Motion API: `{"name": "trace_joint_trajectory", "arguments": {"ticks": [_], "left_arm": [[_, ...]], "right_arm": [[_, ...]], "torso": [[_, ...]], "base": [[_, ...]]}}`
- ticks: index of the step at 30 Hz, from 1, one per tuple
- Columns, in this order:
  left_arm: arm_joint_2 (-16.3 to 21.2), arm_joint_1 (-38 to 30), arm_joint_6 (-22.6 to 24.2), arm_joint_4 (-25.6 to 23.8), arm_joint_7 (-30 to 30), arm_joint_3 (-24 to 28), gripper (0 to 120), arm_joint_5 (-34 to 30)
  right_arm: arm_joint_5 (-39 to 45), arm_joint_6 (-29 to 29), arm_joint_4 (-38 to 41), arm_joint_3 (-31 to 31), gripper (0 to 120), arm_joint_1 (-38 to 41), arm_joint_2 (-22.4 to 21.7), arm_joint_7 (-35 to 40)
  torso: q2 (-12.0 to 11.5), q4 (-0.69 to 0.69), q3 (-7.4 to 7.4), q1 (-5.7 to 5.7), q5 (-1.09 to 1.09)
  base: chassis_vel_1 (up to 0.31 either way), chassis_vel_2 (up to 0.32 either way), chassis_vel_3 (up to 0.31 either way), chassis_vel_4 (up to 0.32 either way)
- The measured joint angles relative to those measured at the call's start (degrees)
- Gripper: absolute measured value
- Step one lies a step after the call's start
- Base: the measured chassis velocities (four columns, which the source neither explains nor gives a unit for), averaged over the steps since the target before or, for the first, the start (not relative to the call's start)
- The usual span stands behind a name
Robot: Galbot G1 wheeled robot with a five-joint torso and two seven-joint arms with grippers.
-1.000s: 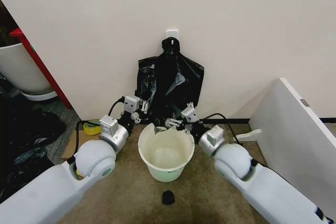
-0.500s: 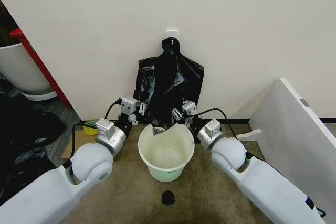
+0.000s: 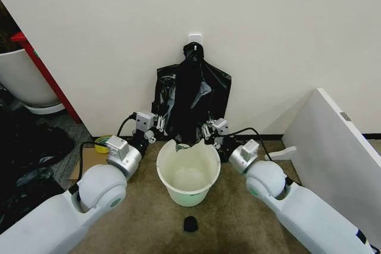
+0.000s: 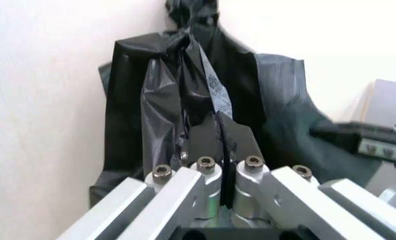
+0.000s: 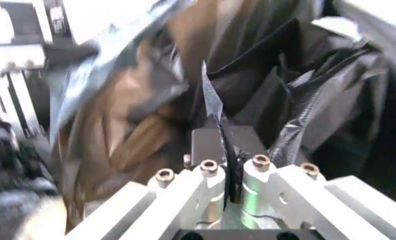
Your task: Place the garbage bag over the trash bin.
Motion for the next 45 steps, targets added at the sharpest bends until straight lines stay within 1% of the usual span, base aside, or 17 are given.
{"name": "trace_joint_trajectory", "arguments": {"ticks": [2,5,7,9,13,15,19,22,27,29,30,32,35,38,39,43,45], "left_arm": [[0.25,2.04,-0.78,-1.76,0.04,-0.9,0,-0.03],[0.78,7.44,-2.37,-5.54,0.62,-1.8,0,-0.1],[0.86,8.39,-2.54,-6.34,0.74,-1.92,0,-0.12],[0.99,11.2,-2.73,-9.01,0.94,-2.47,0,-0.46],[1.76,15.92,-2.65,-13.34,0.96,-3.24,0,-1.8],[1.93,16.43,-2.63,-13.73,0.97,-3.34,0,-2.04],[2.32,18.61,-2.38,-14.22,0.78,-3.82,0,-3.26],[2.21,19.04,-2.39,-14.22,0.59,-4.69,0,-3.48],[3.29,19.22,-2.57,-14.18,0.2,-9.07,0,-5.64],[3.5,19.2,-2.61,-14.16,0.18,-9.78,0,-5.98],[3.96,19.05,-2.77,-14.13,0.17,-11.2,0,-6.69],[5.03,18.38,-3.15,-14.07,0.1,-13.81,0,-8.42],[6.51,16.69,-3.93,-14.01,-0.2,-16.27,0,-10.47],[6.99,15.83,-4.26,-13.99,-0.34,-16.89,0,-11.02],[7.24,14.88,-4.52,-13.96,-0.42,-17.17,0,-11.32],[7.28,12.15,-5.02,-13.64,-0.43,-17.3,0,-11.54],[7.21,11.62,-5.15,-13.32,-0.45,-17.2,0,-11.58]], "right_arm": [[2.68,-0.02,2.46,1.39,0,-1.4,-0.71,0.79],[7.45,0.04,8.5,3.63,0,-4.43,-2.27,2.56],[8.35,0.33,9.63,4.0,0,-5.0,-2.58,2.57],[10.78,1.73,13.61,4.98,0,-6.7,-3.59,2.16],[14.27,1.45,19.54,5.97,0,-8.82,-5.04,2.26],[14.98,1.24,20.12,6.14,0,-9.0,-5.23,2.33],[19.45,0.26,22.5,6.67,0,-9.98,-5.83,2.16],[20.48,-0.17,22.83,6.35,0,-10.6,-5.3,2.49],[21.09,-0.74,22.15,4.77,0,-11.47,-2.63,3.14],[21.09,-0.78,21.92,4.58,0,-11.45,-2.26,3.27],[21.13,-0.86,21.34,4.23,0,-11.23,-1.44,3.46],[21.69,-0.87,20.12,3.79,0,-9.87,-0.16,3.73],[24.64,-0.87,18.16,3.19,0,-6.83,1.05,4.0],[26.35,-0.87,17.32,2.83,0,-5.01,1.51,4.22],[28.76,-0.88,16.43,2.44,0,-2.86,2.24,4.62],[33.06,-0.98,14.33,1.36,0,2.68,4.42,5.68],[33.4,-1.01,13.78,1.12,0,3.51,4.86,5.81]], "torso": [[0.0,-0.01,0.0,0.0,0.0],[0.0,0.0,0.0,-0.01,-0.02],[0.0,0.0,0.0,0.0,-0.01],[0.0,0.0,0.0,-0.01,-0.01],[0.0,0.01,-0.01,-0.01,-0.01],[0.0,0.01,-0.01,-0.01,0.0],[0.0,0.0,0.0,-0.01,-0.01],[0.0,0.0,0.0,-0.01,-0.02],[0.0,0.0,0.0,0.0,-0.01],[0.0,0.0,0.0,0.0,-0.02],[0.0,-0.01,0.0,0.0,-0.02],[0.0,0.0,0.0,0.0,-0.01],[0.0,-0.01,0.01,0.0,-0.01],[0.0,0.0,0.01,0.0,-0.01],[0.0,0.0,0.01,0.0,-0.02],[0.0,0.01,0.01,0.0,-0.01],[0.0,0.01,0.01,0.0,0.0]], "base": [[0.0,0.0,0.0,0.0],[0.0,0.0,0.0,0.0],[0.0,0.0,0.0,0.0],[0.0,0.0,0.0,0.0],[0.0,0.0,0.0,0.0],[0.0,0.0,0.0,0.0],[0.0,0.0,0.0,0.0],[0.0,0.0,0.0,0.0],[0.0,0.0,0.0,0.0],[0.0,0.0,0.0,0.0],[0.0,0.0,0.0,0.0],[0.0,0.0,0.0,0.0],[0.0,0.0,0.0,0.0],[0.0,0.0,0.0,0.0],[0.0,0.0,0.0,0.0],[0.0,0.0,0.0,0.0],[0.0,0.0,0.0,0.0]]}}
